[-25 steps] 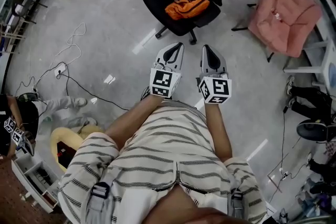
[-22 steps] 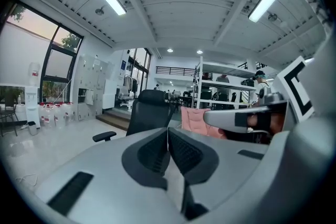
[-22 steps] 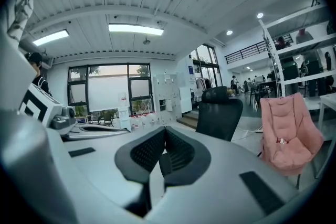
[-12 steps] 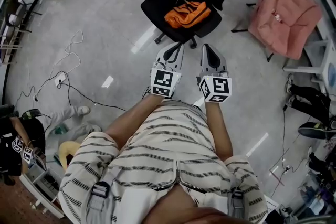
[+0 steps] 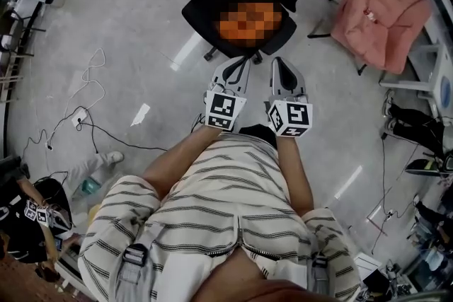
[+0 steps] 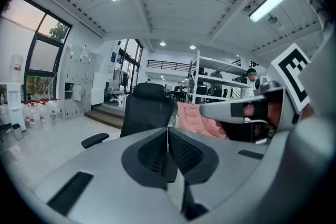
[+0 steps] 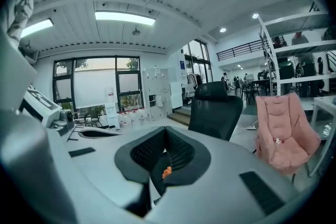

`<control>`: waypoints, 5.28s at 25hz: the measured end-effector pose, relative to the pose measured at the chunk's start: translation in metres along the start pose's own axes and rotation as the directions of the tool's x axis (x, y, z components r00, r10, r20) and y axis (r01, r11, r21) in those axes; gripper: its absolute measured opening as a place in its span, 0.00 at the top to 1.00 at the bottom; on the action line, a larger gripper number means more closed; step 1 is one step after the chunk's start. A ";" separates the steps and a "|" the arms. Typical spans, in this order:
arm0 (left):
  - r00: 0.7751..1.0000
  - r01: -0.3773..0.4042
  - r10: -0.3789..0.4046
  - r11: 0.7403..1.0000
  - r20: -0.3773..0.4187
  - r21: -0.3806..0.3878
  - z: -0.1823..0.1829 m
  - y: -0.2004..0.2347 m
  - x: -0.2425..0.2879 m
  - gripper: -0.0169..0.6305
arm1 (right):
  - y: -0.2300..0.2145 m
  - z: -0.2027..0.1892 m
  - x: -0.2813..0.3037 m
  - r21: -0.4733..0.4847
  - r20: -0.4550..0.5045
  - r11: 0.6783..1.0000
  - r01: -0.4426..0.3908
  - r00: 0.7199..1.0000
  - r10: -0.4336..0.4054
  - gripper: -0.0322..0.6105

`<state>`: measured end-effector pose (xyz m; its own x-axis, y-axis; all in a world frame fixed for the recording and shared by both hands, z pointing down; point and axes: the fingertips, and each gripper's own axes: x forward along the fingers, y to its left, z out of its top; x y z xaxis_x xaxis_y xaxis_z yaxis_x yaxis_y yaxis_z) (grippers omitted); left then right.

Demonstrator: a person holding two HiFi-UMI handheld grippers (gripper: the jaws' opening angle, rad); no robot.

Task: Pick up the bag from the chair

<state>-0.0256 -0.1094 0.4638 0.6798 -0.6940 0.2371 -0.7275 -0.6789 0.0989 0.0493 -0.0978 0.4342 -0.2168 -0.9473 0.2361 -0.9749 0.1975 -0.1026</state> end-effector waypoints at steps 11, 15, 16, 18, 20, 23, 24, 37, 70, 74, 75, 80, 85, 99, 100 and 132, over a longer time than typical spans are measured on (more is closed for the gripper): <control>0.999 -0.011 0.011 1.000 -0.030 -0.024 -0.004 0.016 0.033 0.94 | -0.018 -0.005 0.030 0.006 -0.040 1.000 -0.006 0.999 0.006 0.92; 0.998 -0.047 0.045 0.998 -0.038 -0.037 -0.007 0.018 0.046 0.94 | -0.028 -0.010 0.039 -0.002 -0.057 0.999 -0.038 0.998 0.037 0.92; 0.998 -0.057 0.055 0.997 -0.041 -0.043 -0.008 0.018 0.049 0.94 | -0.032 -0.012 0.041 -0.004 -0.062 0.999 -0.046 0.997 0.046 0.92; 0.996 -0.070 0.068 0.996 -0.051 -0.053 -0.011 0.015 0.055 0.94 | -0.038 -0.014 0.044 -0.007 -0.070 0.998 -0.063 0.996 0.063 0.92; 0.995 -0.079 0.076 0.995 -0.066 -0.058 -0.015 0.012 0.061 0.94 | -0.043 -0.014 0.045 -0.002 -0.075 0.997 -0.081 0.994 0.080 0.92; 0.992 -0.098 0.093 0.993 -0.084 -0.063 -0.020 0.012 0.071 0.94 | -0.050 -0.015 0.050 0.017 -0.077 0.995 -0.100 0.992 0.101 0.92; 0.991 -0.105 0.099 0.992 -0.090 -0.065 -0.023 0.013 0.074 0.94 | -0.052 -0.016 0.052 0.020 -0.080 0.994 -0.104 0.991 0.106 0.92; 0.971 -0.171 0.143 0.976 -0.193 -0.135 -0.068 0.025 0.110 0.94 | -0.068 -0.051 0.073 0.044 -0.142 0.987 -0.157 0.977 0.162 0.92; 0.895 -0.295 0.167 0.917 -0.414 -0.267 -0.185 0.066 0.177 0.58 | -0.091 -0.107 0.088 0.110 -0.237 0.985 -0.133 0.959 0.156 0.92; 0.897 -0.298 0.166 0.912 -0.410 -0.283 -0.191 0.074 0.184 0.58 | -0.089 -0.114 0.087 0.117 -0.250 0.984 -0.137 0.955 0.163 0.92; 0.897 -0.294 0.161 0.913 -0.413 -0.282 -0.193 0.074 0.187 0.58 | -0.088 -0.115 0.087 0.118 -0.252 0.983 -0.140 0.953 0.166 0.92; 0.888 -0.277 0.155 0.932 -0.432 -0.235 -0.200 0.076 0.196 0.58 | -0.084 -0.121 0.087 0.123 -0.264 0.981 -0.147 0.949 0.175 0.92; 0.886 -0.254 0.154 0.950 -0.438 -0.179 -0.204 0.075 0.203 0.58 | -0.085 -0.127 0.088 0.118 -0.272 0.982 -0.145 0.947 0.172 0.92; 0.794 -0.211 0.129 0.975 -0.593 -0.071 -0.251 0.070 0.226 0.61 | -0.099 -0.142 0.081 0.134 -0.302 0.984 -0.118 0.941 0.154 0.92; 0.792 -0.212 0.128 0.975 -0.596 -0.072 -0.253 0.070 0.227 0.63 | -0.100 -0.142 0.081 0.133 -0.303 0.984 -0.116 0.941 0.152 0.92; 0.848 -0.238 0.109 0.953 -0.518 -0.189 -0.207 0.059 0.218 0.92 | -0.117 -0.126 0.070 0.130 -0.272 0.988 -0.088 0.955 0.121 0.92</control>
<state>0.0608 -0.2506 0.7214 0.4496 -0.5385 0.7127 -0.8722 -0.4366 0.2204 0.1414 -0.1555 0.5846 -0.3388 -0.8117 0.4758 -0.9370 0.2457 -0.2482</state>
